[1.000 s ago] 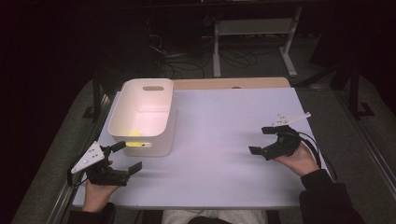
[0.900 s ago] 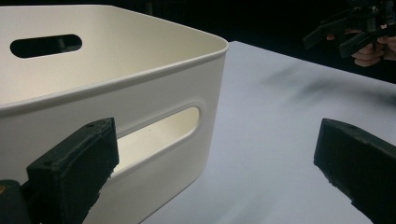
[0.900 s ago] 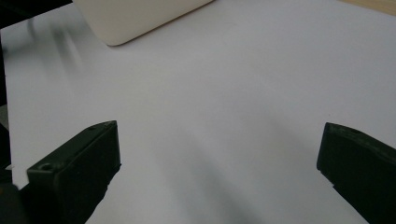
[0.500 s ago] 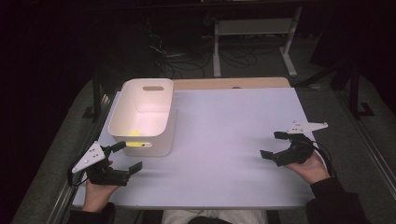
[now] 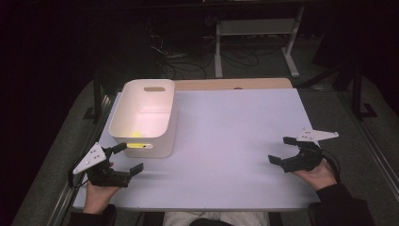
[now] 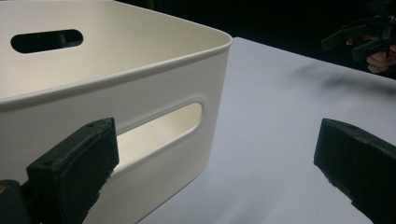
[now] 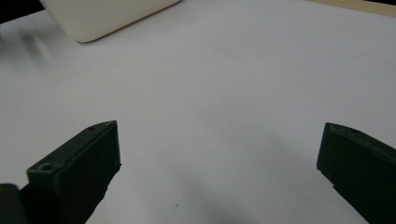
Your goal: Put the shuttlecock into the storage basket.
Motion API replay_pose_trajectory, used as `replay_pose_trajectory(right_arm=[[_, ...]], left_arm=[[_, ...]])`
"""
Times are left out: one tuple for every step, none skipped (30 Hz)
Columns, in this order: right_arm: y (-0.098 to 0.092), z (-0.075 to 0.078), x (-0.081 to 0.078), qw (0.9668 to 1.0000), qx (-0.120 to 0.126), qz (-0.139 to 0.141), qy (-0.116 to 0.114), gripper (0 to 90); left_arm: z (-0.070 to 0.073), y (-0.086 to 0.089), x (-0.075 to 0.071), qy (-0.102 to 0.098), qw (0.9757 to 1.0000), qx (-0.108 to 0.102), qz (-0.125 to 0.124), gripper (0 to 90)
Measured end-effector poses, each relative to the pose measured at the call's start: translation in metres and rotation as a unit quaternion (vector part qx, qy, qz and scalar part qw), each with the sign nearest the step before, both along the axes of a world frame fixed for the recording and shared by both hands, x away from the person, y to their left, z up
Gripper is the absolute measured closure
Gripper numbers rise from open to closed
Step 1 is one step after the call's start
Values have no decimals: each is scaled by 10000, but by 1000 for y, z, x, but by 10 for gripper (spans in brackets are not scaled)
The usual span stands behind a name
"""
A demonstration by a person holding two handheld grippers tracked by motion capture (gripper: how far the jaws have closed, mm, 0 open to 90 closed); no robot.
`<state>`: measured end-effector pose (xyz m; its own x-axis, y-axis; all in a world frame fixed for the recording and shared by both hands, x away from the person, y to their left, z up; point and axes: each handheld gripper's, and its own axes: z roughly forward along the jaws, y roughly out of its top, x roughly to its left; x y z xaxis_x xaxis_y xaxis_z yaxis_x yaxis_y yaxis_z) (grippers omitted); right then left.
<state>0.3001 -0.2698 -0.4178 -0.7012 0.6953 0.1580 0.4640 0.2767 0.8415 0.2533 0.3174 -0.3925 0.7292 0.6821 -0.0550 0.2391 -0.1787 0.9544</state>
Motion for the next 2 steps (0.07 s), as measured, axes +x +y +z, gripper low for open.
replay_pose_trajectory(right_arm=[[0, -1, 0, 10000, 7, -1, 8, 0], [0, -1, 0, 10000, -2, -4, 19, 0]], left_arm=[[0, 0, 0, -1, 10000, -9, 3, 0], [0, 0, 0, -8, 10000, -9, 0, 0]])
